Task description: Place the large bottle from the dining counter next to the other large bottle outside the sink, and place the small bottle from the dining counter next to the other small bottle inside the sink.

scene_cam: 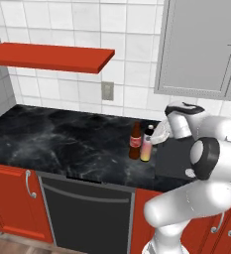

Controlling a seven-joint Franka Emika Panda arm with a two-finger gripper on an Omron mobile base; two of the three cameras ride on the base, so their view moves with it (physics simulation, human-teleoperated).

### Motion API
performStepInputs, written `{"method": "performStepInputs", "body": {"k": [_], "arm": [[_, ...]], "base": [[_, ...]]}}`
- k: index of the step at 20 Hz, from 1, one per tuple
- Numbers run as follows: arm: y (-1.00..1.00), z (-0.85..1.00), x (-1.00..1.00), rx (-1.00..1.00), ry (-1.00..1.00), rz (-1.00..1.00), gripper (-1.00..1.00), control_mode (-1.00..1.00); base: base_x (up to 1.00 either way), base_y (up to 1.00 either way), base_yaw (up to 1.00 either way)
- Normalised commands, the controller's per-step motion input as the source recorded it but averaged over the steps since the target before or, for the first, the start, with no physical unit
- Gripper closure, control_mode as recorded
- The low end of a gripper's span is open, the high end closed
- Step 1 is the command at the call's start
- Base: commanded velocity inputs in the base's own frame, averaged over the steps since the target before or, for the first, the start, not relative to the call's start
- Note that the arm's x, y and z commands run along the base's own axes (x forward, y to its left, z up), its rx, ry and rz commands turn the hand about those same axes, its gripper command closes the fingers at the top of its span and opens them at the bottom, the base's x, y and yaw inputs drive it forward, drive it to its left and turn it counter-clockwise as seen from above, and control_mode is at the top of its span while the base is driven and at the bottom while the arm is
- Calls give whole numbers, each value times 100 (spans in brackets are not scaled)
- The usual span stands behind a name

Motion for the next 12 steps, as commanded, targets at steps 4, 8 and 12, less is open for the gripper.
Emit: {"method": "performStepInputs", "body": {"k": [4, 8, 12], "arm": [[1, -47, -7, 0, -4, 10, 100, -100], [19, -59, -24, 0, -8, 11, 100, -100], [46, -63, -36, -1, -8, 10, 100, -100]], "base": [[0, 0, 0], [0, 0, 0], [0, 0, 0]]}}
